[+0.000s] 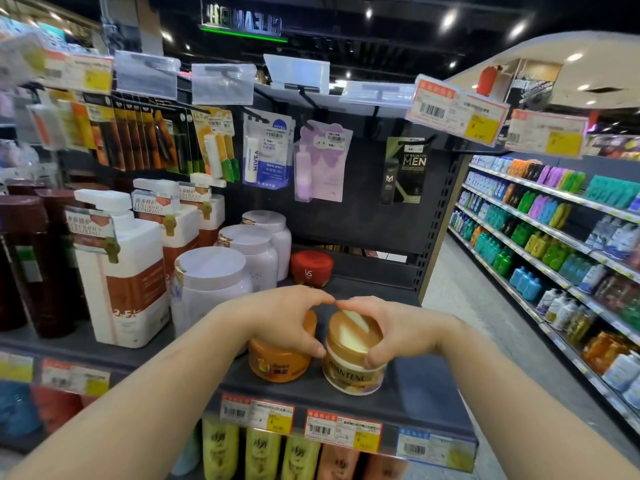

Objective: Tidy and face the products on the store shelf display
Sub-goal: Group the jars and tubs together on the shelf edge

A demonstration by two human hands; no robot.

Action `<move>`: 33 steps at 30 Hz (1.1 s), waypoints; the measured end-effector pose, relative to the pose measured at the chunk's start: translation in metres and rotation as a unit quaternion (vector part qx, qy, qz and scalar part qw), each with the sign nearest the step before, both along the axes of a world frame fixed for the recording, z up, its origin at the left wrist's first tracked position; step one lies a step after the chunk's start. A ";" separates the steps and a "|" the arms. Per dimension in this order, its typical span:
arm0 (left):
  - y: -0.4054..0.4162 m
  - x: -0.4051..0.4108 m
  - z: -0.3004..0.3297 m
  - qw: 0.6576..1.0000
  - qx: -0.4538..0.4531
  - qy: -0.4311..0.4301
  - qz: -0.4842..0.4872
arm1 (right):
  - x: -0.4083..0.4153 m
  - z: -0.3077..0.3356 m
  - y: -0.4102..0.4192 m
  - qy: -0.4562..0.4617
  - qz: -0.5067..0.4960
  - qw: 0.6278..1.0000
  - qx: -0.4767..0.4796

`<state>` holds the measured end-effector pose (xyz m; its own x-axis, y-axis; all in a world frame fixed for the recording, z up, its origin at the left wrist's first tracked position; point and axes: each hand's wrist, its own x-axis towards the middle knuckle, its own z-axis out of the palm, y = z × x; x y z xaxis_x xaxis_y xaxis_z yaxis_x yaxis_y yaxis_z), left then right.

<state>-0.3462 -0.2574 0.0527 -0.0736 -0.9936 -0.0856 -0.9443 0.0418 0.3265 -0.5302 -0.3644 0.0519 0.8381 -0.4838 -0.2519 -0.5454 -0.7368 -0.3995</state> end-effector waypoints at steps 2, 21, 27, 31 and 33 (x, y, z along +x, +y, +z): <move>-0.001 0.001 -0.003 1.000 0.002 -0.008 0.010 | -0.001 0.001 -0.002 0.006 0.002 1.000 0.005; 0.001 0.000 -0.012 0.996 0.009 0.059 0.058 | 0.003 -0.006 -0.015 -0.012 0.069 0.996 0.047; 0.006 -0.003 -0.012 0.995 -0.010 0.055 0.082 | 0.003 0.004 -0.024 0.051 -0.005 0.995 -0.082; 0.007 -0.004 -0.013 0.994 -0.018 0.057 0.089 | 0.007 0.016 -0.025 0.204 -0.213 0.943 -0.154; 0.007 -0.005 -0.013 0.994 -0.013 0.062 0.094 | 0.005 0.015 -0.026 0.211 -0.242 0.941 -0.105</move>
